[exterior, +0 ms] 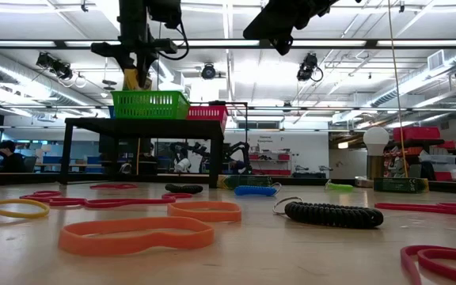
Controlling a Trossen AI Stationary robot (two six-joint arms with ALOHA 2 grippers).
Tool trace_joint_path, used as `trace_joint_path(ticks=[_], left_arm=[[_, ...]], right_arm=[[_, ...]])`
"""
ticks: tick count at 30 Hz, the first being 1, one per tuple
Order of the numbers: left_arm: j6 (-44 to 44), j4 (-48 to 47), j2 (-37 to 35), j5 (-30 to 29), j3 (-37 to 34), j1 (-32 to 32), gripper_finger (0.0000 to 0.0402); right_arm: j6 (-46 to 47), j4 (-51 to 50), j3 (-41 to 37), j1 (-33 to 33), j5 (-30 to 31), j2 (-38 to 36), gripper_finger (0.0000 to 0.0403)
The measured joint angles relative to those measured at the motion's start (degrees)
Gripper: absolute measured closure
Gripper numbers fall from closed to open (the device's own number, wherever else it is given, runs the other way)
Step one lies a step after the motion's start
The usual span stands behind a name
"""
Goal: Pick & Place Office Desk Supplies
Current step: Put the crayon box into the bin
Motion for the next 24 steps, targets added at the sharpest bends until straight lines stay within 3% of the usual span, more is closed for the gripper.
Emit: trace_joint_path(ticks=[24], left_arm=[[-1.5, 1.9, 0.3, -2.9, 0.0, 0.0, 0.0298]], right_arm=[[-0.6, 1.3, 0.0, 0.0, 0.0, 0.0, 0.0392]])
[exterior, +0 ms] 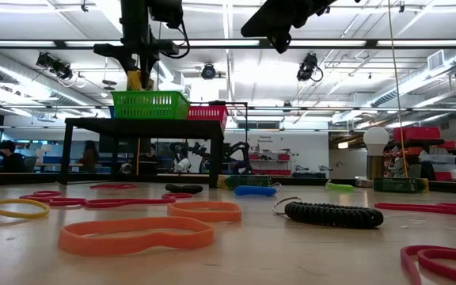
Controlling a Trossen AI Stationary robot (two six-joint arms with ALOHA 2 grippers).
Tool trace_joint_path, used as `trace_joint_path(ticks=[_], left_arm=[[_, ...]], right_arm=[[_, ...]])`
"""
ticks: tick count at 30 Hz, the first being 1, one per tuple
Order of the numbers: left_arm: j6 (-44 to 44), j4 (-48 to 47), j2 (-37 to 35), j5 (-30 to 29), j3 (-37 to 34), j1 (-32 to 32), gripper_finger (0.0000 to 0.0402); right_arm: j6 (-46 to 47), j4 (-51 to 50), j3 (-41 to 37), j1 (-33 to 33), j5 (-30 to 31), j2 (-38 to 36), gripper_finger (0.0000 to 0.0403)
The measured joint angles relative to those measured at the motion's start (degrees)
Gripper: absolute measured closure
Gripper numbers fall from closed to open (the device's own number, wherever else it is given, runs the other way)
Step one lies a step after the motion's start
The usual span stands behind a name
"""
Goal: Pick & Place Office Desk Supplies
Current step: Put the crayon box into the bin, then put the yellow rubber band into the red bin
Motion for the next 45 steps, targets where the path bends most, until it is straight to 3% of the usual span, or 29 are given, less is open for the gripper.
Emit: trace_joint_path(ticks=[18, 32, 41, 45], left_arm=[[-2.5, 0.5, 0.0, 1.0, -2.6, 0.0, 0.0295], [1.0, -0.8, -0.3, -1.3, -1.3, -0.4, 0.0199], [5.2, -6.5, -0.3, -3.3, 3.2, -0.3, 0.0180], [12.4, -7.9, -0.5, -4.4, 7.9, -0.9, 0.0183]], right_arm=[[-0.4, 0.6, 0.0, 0.0, 0.0, 0.0, 0.0392], [-0.2, 0.6, 0.0, 0.0, -0.9, 0.0, 0.0392], [-0.2, 0.6, 0.0, 0.0, -0.9, 0.0, 0.0391], [0.2, 0.8, 0.0, 0.0, -0.9, 0.0, 0.0391]])
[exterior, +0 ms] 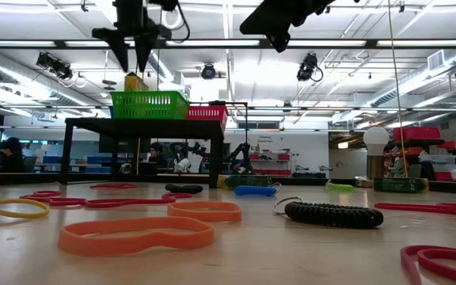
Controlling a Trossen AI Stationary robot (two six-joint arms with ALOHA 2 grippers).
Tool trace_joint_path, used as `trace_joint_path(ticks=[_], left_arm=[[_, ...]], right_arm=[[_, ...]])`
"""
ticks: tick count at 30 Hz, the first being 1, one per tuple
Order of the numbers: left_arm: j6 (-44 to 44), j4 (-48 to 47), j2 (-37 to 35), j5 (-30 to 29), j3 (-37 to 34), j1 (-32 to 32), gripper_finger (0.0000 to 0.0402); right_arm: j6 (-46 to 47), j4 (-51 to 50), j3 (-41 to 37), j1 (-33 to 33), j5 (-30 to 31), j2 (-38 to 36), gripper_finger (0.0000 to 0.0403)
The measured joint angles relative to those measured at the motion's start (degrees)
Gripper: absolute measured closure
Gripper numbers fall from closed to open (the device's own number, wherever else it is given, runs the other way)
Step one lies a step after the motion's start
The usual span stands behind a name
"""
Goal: Pick & Place Office Desk Supplies
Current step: Put the yellow rubber band into the red bin
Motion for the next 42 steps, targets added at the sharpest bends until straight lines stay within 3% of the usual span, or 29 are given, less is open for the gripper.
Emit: trace_joint_path(ticks=[3, 6, 13, 17, 19, 23, 27, 30, 36, 42], left_arm=[[5.7, 0.5, -1.2, -1.1, 2.0, -0.9, 0.0203], [10.0, 5.3, -4.4, -2.2, 0.7, -2.7, 0.0247], [16.0, 27.0, -16.9, -3.4, -14.2, -13.9, 0.0388], [15.3, 39.6, -22.6, -3.8, -26.1, -22.5, 0.0394], [10.9, 42.8, -23.6, -4.0, -30.9, -25.7, 0.0394], [2.7, 50.7, -22.7, -3.4, -36.9, -27.7, 0.0383], [9.3, 59.3, -21.5, -2.3, -43.2, -31.8, 0.0390], [13.6, 74.7, -21.9, 1.0, -51.4, -36.3, 0.0396], [14.3, 98.5, -22.0, 2.1, -67.1, -42.0, 0.0395], [14.1, 106.3, -22.0, 0.9, -75.6, -44.5, 0.0393]], right_arm=[[0.0, -0.1, 0.0, 0.0, 2.5, 0.0, 0.0391], [0.0, -0.7, 0.0, 0.0, 5.6, -0.1, 0.0391], [0.7, -0.7, -2.0, -0.5, 10.2, -0.4, 0.0393], [4.4, 2.3, -7.2, -1.0, 10.2, -0.9, 0.0399], [6.2, 4.3, -9.8, -1.0, 10.2, -1.4, 0.0398], [9.1, 4.7, -13.0, -0.9, 10.2, -2.3, 0.0400], [12.9, 2.8, -14.0, -0.4, 13.3, -3.2, 0.0399], [18.1, -1.7, -13.9, 1.2, 19.7, -3.2, 0.0400], [30.8, -8.6, -13.7, 8.9, 24.7, -3.2, 0.0401], [45.5, -16.8, -13.7, 22.0, 25.3, -3.0, 0.0391]])
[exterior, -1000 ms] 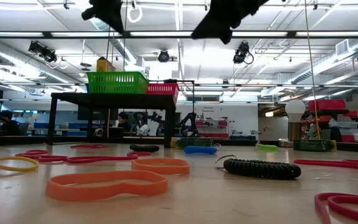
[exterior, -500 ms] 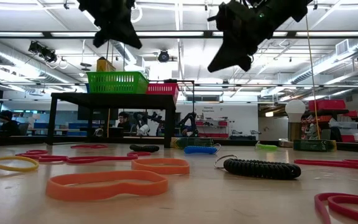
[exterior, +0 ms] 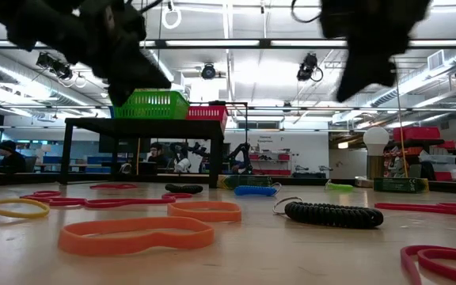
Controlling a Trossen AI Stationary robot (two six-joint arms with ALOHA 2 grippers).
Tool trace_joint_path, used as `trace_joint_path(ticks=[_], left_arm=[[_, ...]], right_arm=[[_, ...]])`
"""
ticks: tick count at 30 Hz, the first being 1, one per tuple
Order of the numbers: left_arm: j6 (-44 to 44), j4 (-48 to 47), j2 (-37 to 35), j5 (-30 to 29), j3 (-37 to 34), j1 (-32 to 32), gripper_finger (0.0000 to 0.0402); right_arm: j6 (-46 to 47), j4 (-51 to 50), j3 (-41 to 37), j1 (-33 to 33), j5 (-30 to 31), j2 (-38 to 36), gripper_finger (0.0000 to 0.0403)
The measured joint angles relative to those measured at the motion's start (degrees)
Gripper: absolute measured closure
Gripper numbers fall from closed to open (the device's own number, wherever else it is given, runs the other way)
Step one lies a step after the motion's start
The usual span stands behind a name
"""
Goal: Pick & Place Office Desk Supplies
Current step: Put the yellow rubber band into the red bin
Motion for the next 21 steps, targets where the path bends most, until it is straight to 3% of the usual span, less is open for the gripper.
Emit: trace_joint_path(ticks=[5, 9, 12, 21], left_arm=[[0.8, 0.4, 0.0, -0.5, -1.8, 0.1, 0.0392], [1.3, 1.8, 0.0, -4.6, -1.8, 0.1, 0.0391], [0.7, 2.5, 0.0, -7.7, -1.8, 0.1, 0.0391], [2.0, 2.3, 0.3, -7.3, -1.8, 0.5, 0.0391]], right_arm=[[14.1, -7.0, 0.0, 10.9, -0.5, 0.0, 0.0363], [20.3, -9.7, 0.0, 17.2, -0.5, 0.1, 0.0333], [18.4, -8.0, 0.1, 19.9, -1.5, 0.8, 0.0304], [4.3, 0.9, 0.1, 21.6, -12.4, 12.2, 0.0233]])
